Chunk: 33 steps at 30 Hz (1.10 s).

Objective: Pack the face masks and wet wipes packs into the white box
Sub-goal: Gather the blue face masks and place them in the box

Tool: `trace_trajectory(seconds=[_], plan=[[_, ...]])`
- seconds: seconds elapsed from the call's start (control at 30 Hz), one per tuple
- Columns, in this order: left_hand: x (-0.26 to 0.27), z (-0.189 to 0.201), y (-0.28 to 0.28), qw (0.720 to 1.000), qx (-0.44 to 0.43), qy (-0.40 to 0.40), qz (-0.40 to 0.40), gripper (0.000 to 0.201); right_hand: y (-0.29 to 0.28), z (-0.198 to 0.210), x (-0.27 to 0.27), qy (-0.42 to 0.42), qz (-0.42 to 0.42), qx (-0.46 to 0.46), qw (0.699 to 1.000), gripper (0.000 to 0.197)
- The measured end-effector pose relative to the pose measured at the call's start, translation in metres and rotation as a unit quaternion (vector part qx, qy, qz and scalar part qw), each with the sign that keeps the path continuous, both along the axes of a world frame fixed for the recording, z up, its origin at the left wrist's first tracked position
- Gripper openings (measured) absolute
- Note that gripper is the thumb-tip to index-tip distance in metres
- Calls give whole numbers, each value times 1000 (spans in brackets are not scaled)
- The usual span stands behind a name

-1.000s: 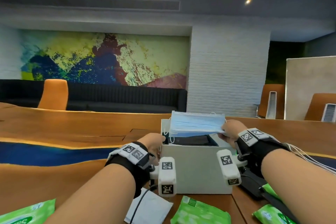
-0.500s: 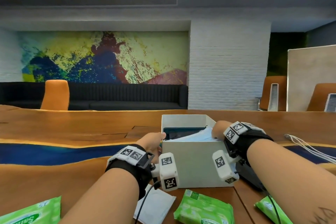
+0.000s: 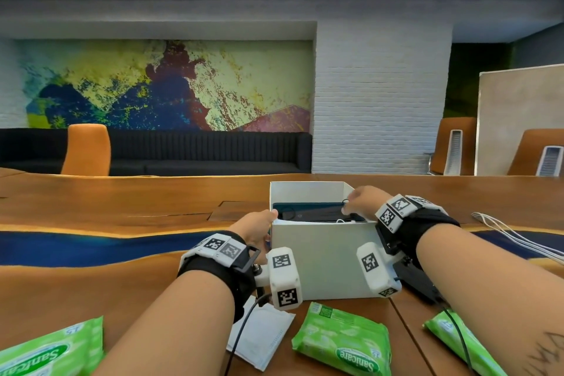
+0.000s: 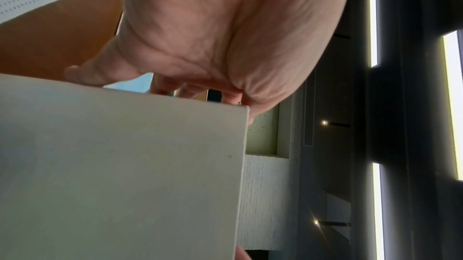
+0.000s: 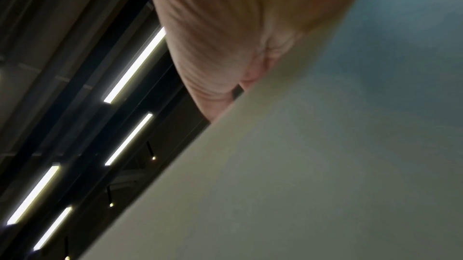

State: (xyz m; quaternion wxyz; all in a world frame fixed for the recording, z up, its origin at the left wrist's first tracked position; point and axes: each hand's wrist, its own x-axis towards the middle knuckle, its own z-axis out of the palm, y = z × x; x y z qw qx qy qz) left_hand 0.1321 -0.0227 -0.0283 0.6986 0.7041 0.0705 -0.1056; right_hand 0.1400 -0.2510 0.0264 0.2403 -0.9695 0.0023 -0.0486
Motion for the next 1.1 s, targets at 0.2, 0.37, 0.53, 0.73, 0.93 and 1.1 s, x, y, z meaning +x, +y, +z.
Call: trace_trajectory(seconds=[0.2,0.37,0.53,0.73,0.93,1.1], plan=[[-11,12,2,996,90,3,16,50,-6,4,-40,-149,73,195,967,21],[-43,9,53,990,130,55,24,66,18,2,-79,-198,142,195,950,6],[-74,-3,112,960,231,83,131,54,62,-16,-105,-20,254,43,966,5],[-99,-10,130,940,302,119,110,47,111,-49,-90,121,266,-173,940,25],[-86,-19,117,917,366,150,55,53,135,-68,-77,182,239,-273,914,42],[-72,-23,114,905,391,170,-14,62,147,-80,-75,216,241,-284,902,36]])
